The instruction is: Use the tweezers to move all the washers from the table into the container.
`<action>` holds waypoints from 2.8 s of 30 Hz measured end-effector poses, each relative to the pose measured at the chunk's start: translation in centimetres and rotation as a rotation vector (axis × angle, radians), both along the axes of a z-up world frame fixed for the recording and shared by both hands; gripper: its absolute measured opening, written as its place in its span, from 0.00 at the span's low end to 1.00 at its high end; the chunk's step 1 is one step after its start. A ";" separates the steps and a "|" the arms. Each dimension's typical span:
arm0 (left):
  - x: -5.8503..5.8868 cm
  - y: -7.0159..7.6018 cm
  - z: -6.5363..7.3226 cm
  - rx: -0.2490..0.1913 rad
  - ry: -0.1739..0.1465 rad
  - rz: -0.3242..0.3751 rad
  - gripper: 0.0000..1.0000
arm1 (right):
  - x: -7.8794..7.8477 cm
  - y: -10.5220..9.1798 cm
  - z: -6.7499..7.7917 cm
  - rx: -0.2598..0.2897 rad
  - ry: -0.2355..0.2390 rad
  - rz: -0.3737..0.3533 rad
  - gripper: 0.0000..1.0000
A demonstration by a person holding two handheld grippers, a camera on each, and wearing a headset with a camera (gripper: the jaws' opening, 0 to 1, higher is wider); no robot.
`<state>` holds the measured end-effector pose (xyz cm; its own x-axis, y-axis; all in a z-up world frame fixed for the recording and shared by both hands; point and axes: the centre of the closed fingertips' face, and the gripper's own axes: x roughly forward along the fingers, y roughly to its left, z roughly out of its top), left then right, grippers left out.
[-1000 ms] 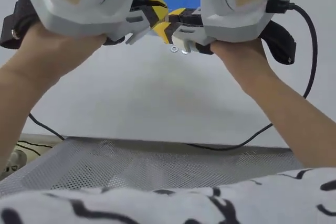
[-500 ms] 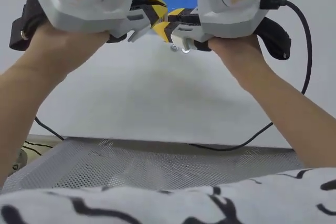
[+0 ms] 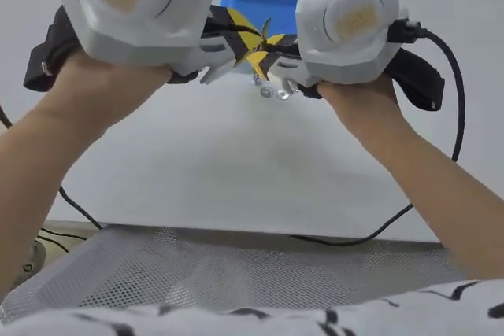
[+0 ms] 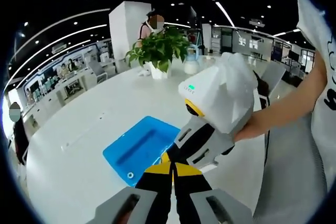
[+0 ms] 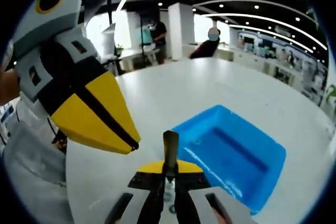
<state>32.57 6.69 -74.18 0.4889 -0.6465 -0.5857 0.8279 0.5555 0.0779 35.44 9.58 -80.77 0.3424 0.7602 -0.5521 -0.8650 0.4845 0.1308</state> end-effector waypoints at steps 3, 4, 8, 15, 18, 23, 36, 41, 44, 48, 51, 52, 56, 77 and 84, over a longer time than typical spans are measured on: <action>-0.3 0.3 -0.8 0.050 -0.019 -0.002 0.00 | -0.1 -0.5 -0.1 -0.101 -0.087 0.038 0.02; -0.4 0.4 -0.7 0.041 -0.012 0.004 0.00 | -0.2 -0.5 -0.3 -0.130 -0.116 0.057 0.02; -0.1 1.0 -0.3 0.030 -0.026 0.075 0.00 | -0.5 0.0 -0.5 -0.122 -0.106 0.062 0.02; 1.3 1.5 0.0 0.010 -0.042 0.172 0.00 | -0.4 0.0 -0.6 -0.117 -0.121 0.040 0.03; 1.5 0.8 -0.6 0.009 -0.027 0.145 0.00 | -0.4 -0.2 -0.6 -0.104 -0.108 0.019 0.03; 1.1 0.1 -0.6 -0.015 -0.008 0.139 0.06 | -0.4 -0.1 -0.5 -0.089 -0.097 0.006 0.03; 2.0 0.3 -1.1 0.016 -0.015 0.055 0.00 | -0.5 0.0 -0.7 -0.088 -0.122 0.066 0.05; 1.3 -0.3 -1.2 0.037 -0.018 -0.045 0.00 | -0.8 -0.1 -0.8 -0.086 -0.098 0.120 0.07; 1.0 -0.4 -1.2 0.054 -0.011 -0.090 0.00 | -1.1 0.0 -0.9 -0.107 -0.117 0.184 0.08; 0.9 -0.2 -1.2 0.061 0.007 -0.128 0.00 | -1.2 -0.3 -1.7 -0.146 -0.113 0.224 0.08; 1.1 -0.2 -1.3 0.056 0.012 -0.133 0.00 | -1.2 -0.7 -2.2 -0.168 -0.141 0.242 0.08; 1.1 -0.3 -1.3 0.055 0.016 -0.136 0.00 | -1.3 -0.6 -2.2 -0.169 -0.140 0.247 0.07; 0.6 -0.9 -1.5 0.057 0.031 -0.161 0.00 | -1.4 -0.6 -2.3 -0.190 -0.161 0.277 0.07; -1.0 -1.3 -0.2 0.086 -0.001 -0.171 0.00 | -2.5 -1.0 -1.2 -0.233 -0.207 0.240 0.04; -1.3 -1.0 1.5 0.078 -0.036 -0.160 0.00 | -2.6 -0.9 0.7 -0.222 -0.240 0.233 0.04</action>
